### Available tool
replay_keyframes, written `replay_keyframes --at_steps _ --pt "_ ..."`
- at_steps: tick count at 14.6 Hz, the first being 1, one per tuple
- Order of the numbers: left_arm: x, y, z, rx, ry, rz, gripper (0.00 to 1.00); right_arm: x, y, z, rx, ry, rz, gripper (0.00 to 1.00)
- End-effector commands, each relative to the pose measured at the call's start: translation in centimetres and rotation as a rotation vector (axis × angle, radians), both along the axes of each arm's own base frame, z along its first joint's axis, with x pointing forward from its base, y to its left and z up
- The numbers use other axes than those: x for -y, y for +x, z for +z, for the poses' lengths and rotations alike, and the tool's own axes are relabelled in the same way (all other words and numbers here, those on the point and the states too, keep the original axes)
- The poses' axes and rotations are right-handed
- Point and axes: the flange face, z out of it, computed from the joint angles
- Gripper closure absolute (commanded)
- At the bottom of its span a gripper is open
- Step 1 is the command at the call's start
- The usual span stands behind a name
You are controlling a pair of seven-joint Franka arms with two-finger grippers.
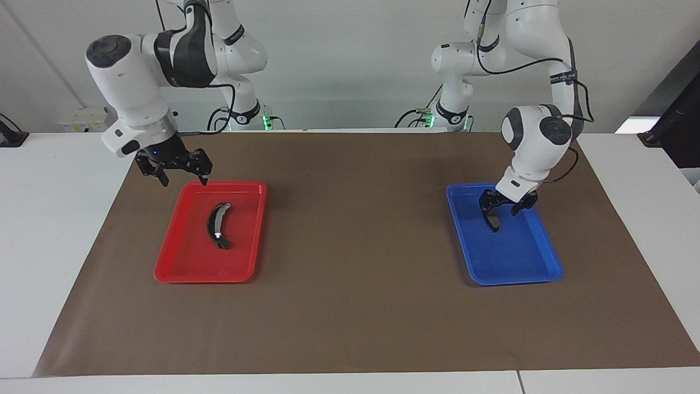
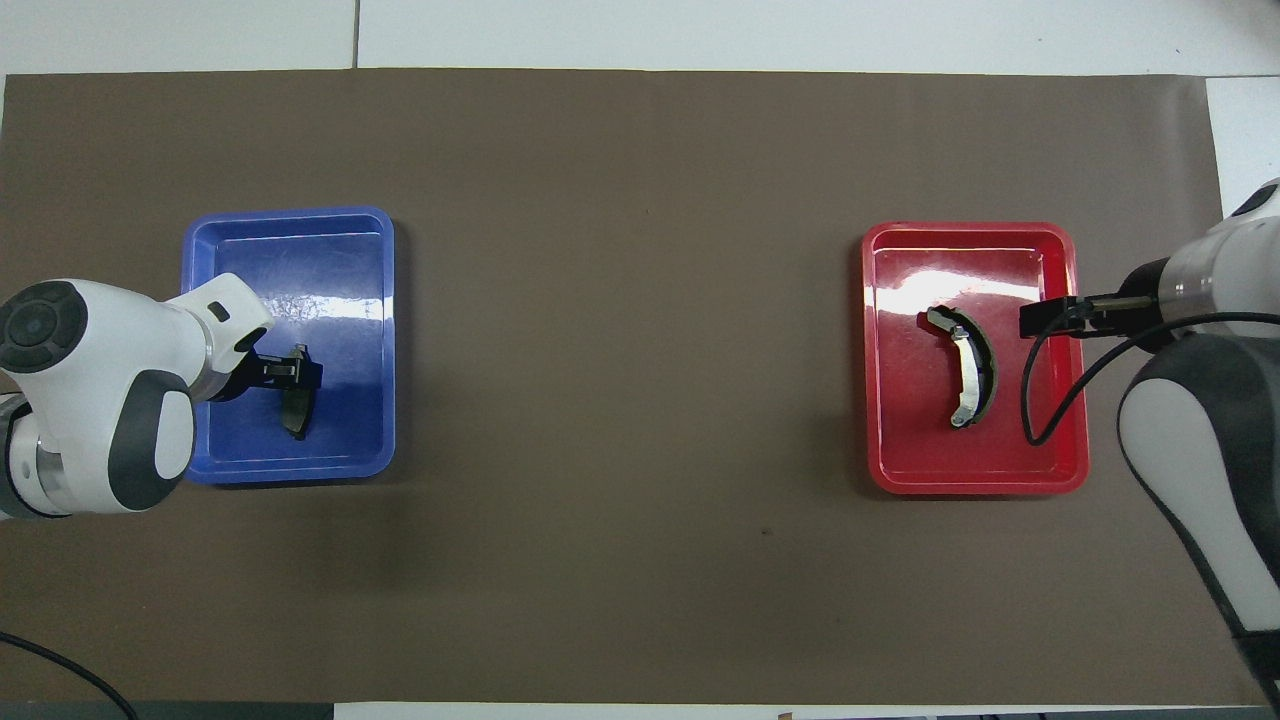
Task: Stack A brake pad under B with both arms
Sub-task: 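Grasp the pads in both trays with the left and right grippers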
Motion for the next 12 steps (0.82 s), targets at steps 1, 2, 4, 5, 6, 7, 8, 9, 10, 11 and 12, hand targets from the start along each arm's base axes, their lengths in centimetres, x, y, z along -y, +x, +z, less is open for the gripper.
replay_keyframes --at_steps 1,2,4,5,6,7,8,9,10,11,12 --pt "0.0 -1.2 -1.5 -0.005 0.009 0.007 0.19 -1.1 -0.4 -6.2 0.040 0.013 0.045 0.00" --pt "-0.1 -1.6 -1.9 -0.015 0.010 0.007 0.20 -1.1 -0.7 -8.4 0.065 0.009 0.060 0.00" --pt "-0.2 -2.3 -3.0 -0.033 0.011 0.009 0.29 -0.8 -1.2 -11.5 0.088 -0.002 0.108 0.00" --pt "-0.1 -2.4 -3.0 -0.032 0.011 0.009 0.43 -0.3 -1.3 -12.7 0.081 -0.005 0.109 0.00" --pt "-0.2 -2.5 -3.1 -0.033 0.011 0.010 0.60 0.2 -1.4 -14.1 0.058 -0.008 0.122 0.00" --pt "-0.2 -2.5 -3.1 -0.033 0.010 0.011 0.75 0.6 -1.5 -15.2 0.055 -0.012 0.135 0.00" --pt "-0.2 -2.5 -3.1 -0.035 0.011 0.009 0.86 0.6 -1.6 -15.7 0.070 -0.015 0.139 0.00" --pt "-0.1 -2.3 -2.8 -0.038 0.012 0.007 0.94 0.6 -1.7 -16.2 0.069 -0.016 0.139 0.00" --pt "-0.2 -1.9 -2.1 -0.026 0.011 0.009 0.98 0.6 -1.7 -17.1 0.055 -0.018 0.144 0.00" --pt "-0.1 -1.4 -0.8 -0.027 0.011 0.008 0.99 0.6 -1.5 -18.0 0.059 -0.020 0.144 0.00" --pt "0.0 -0.6 0.9 -0.033 0.012 0.008 0.99 0.5 -1.5 -18.0 0.061 -0.020 0.145 0.00"
